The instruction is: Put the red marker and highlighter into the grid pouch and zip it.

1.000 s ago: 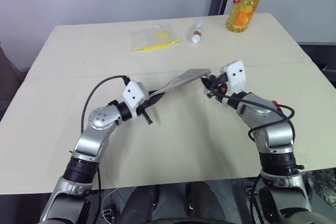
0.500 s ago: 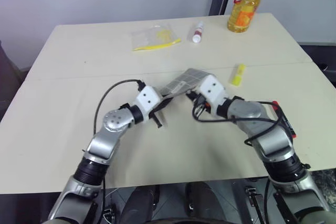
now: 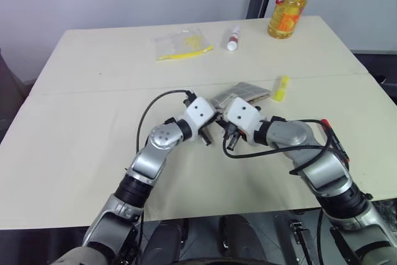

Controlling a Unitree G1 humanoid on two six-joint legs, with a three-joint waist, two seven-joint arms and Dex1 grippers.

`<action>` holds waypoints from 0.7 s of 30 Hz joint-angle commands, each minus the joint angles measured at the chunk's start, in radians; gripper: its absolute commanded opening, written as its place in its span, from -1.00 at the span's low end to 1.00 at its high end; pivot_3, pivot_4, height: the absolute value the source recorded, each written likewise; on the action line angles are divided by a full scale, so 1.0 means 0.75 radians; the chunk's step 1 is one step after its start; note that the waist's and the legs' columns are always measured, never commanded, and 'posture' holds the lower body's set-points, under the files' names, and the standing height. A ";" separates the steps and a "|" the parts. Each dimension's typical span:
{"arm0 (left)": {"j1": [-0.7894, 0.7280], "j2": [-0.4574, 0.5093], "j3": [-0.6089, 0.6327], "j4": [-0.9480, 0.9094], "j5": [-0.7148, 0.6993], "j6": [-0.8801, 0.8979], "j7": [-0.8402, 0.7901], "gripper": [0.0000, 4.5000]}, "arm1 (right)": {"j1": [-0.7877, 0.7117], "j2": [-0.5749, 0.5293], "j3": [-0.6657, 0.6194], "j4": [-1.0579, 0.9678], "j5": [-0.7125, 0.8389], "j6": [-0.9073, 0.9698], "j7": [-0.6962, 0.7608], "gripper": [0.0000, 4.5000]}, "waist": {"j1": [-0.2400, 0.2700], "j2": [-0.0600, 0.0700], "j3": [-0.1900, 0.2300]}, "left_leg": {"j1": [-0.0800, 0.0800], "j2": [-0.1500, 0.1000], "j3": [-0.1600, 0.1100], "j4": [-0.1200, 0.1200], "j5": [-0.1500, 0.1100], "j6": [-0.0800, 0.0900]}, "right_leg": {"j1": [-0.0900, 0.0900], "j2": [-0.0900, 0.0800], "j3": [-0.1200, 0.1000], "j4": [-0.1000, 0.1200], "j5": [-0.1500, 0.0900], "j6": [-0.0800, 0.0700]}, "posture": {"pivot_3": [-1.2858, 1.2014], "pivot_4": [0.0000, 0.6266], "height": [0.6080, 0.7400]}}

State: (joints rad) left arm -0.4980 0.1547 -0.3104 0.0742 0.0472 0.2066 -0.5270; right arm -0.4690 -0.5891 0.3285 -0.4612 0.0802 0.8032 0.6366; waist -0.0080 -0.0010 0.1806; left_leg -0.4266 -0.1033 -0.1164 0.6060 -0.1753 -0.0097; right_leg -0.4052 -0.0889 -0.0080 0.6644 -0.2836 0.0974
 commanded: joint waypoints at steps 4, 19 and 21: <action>-0.029 0.048 0.068 -0.004 0.011 -0.016 0.029 -1.00 | -0.002 -0.027 -0.151 -0.060 0.074 -0.005 0.042 -0.15 | -0.001 0.000 0.000 | 0.000 0.000 0.000 0.001 0.000 0.000 | 0.001 0.000 0.000 0.000 0.000 0.000 | 0.03 -0.52 1.00; 0.026 0.099 0.209 -0.039 -0.020 0.005 0.129 -1.00 | -0.182 0.184 -0.661 0.806 0.016 -0.182 -0.501 0.52 | -0.004 0.000 0.000 | 0.000 0.000 0.001 0.003 -0.001 0.001 | 0.001 0.000 0.000 0.001 0.000 0.000 | 0.03 -0.52 1.00; 0.023 0.092 0.204 -0.039 -0.015 0.005 0.131 -1.00 | -0.233 0.200 -0.667 0.950 -0.003 -0.255 -0.553 0.52 | -0.004 0.000 0.000 | 0.000 0.000 0.002 0.003 -0.001 0.001 | 0.001 0.000 0.000 0.001 0.000 0.000 | 0.03 -0.52 1.00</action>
State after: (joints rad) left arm -0.4743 0.2250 -0.1715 0.0796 0.0443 0.2141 -0.4355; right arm -0.6075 -0.4407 -0.1456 0.2173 0.0928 0.6678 0.2552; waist -0.0110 -0.0013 0.1807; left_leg -0.4266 -0.1036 -0.1148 0.6083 -0.1758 -0.0087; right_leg -0.4043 -0.0885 -0.0077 0.6650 -0.2833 0.0976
